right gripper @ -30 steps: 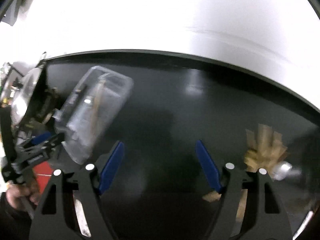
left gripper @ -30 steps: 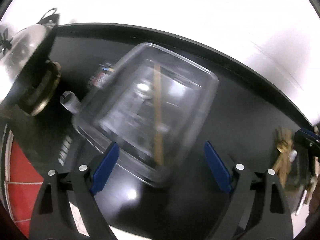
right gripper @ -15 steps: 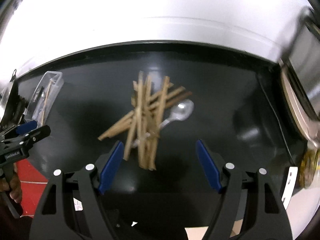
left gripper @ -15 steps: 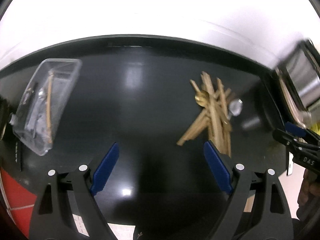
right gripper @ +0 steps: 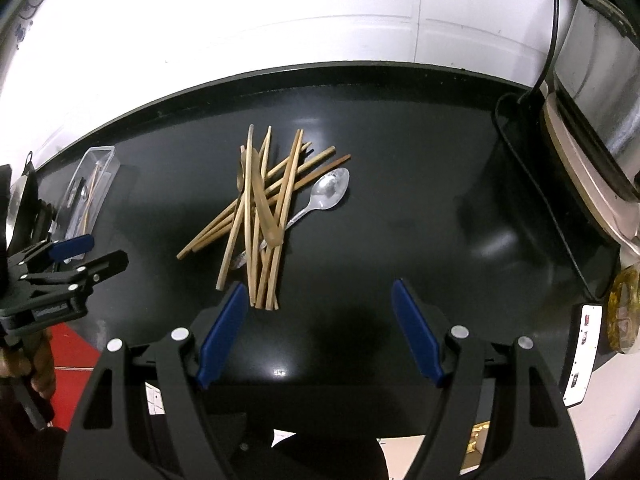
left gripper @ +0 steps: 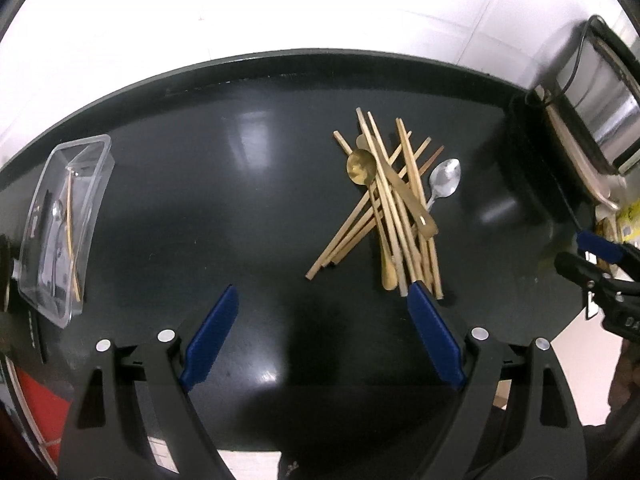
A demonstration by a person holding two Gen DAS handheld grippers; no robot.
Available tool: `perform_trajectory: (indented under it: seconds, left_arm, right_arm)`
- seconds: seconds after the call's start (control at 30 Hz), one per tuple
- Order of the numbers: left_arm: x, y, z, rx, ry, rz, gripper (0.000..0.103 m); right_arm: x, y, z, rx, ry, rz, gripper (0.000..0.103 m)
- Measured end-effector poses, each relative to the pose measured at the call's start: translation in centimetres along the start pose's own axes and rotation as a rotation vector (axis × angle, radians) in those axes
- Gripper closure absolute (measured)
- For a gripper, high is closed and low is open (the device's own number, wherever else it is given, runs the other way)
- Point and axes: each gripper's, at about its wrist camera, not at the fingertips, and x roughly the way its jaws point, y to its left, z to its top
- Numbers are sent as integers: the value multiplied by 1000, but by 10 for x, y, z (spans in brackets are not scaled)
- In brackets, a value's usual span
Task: Organize utensils
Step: 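Move both open tools back to the chopstick pile, then grasp a wooden chopstick with the left tool while the right tool grasps another chopstick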
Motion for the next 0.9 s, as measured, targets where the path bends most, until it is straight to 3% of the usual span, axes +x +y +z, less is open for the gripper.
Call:
perform_trajectory:
  seconds: [0.23,0.5,0.83,0.9]
  left_arm:
    - [38,10,27,102,21,15,19]
    - [103,-5,60,323,73,8,19]
    - [143,-16,84,502,105,-73,20]
    - [150,-17,88,518,116,-82,24]
  right_arm:
    - [29,5,14,-5,21,9,34]
    - [92,13,40,-23,92,36,41]
    - [141,16,61,-19,183,30,50]
    - [147,16,65,-16,198,31,53]
